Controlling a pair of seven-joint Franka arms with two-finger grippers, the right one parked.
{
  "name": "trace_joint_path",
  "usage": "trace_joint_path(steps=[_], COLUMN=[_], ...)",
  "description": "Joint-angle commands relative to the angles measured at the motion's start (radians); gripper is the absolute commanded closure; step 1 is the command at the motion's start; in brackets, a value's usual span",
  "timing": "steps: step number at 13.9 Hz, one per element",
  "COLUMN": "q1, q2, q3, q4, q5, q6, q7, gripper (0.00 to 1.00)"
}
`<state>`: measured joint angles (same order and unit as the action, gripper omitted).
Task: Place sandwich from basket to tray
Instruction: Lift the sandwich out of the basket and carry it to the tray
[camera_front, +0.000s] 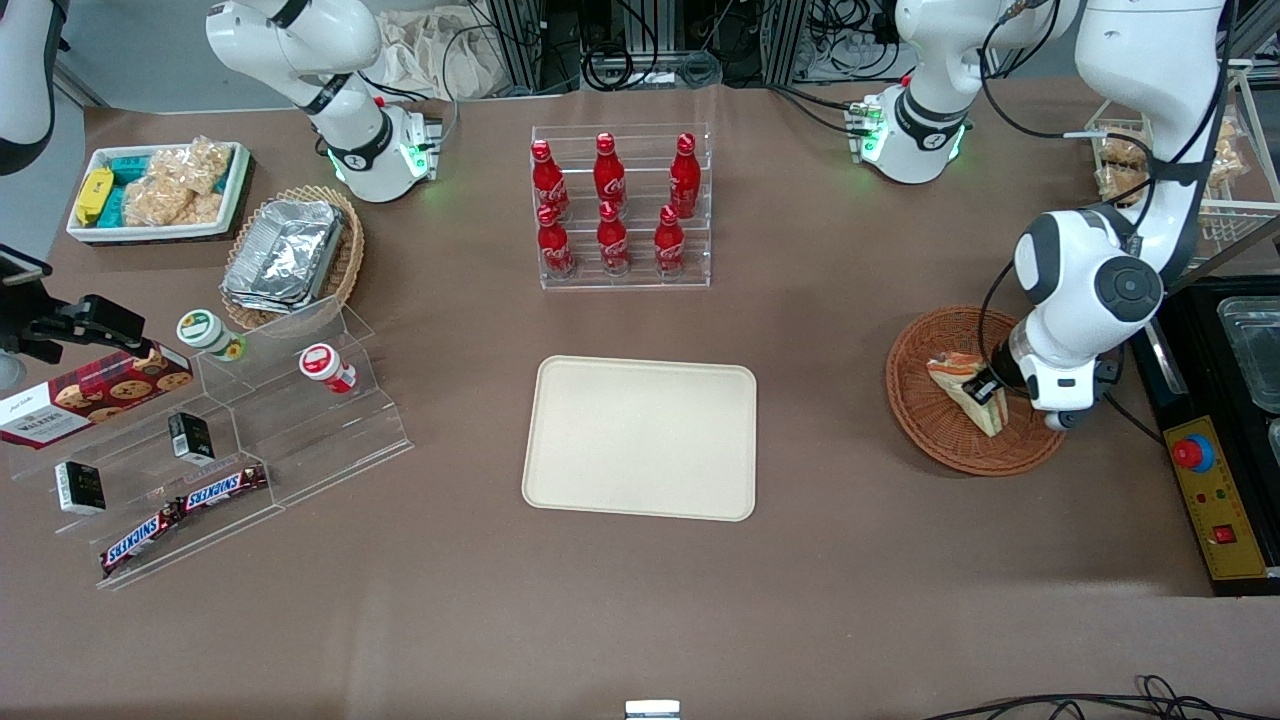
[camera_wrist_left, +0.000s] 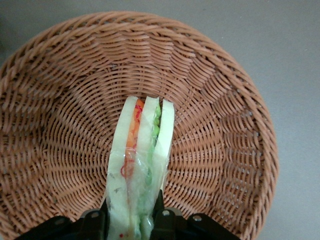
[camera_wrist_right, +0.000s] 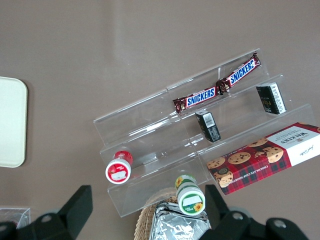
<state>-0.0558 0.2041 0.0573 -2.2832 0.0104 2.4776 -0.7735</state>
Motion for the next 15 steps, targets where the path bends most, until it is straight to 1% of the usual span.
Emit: trace_joint_path(steps=[1, 3, 5, 7, 10, 12, 14, 15], q1=[0.008, -0.001, -0.033, -0.088, -0.157, -0.205, -0.277, -0.306], q2=[-0.041, -0.035, -0.025, 0.018, 0.128, 0.226, 0.322, 0.355], q3=[-0.005, -0.013, -0.020, -0.081, -0.192, -0.253, -0.260, -0.260], q4=[0.110, 0.285, 0.478, 0.662, 0.851, 0.909, 0.930, 0.929], q5=[0.010, 0.005, -0.004, -0.001, -0.006, -0.001, 0.008, 0.011], q6=[-0.171, -0.398, -0.598, -0.733, -0.744, -0.732, -0.665, -0.620], q7=[0.031, 0.040, 0.058, 0.179, 0.191, 0.178, 0.162, 0.123], gripper=[1.00, 1.00, 1.00, 1.00, 1.00, 1.00, 1.00, 1.00])
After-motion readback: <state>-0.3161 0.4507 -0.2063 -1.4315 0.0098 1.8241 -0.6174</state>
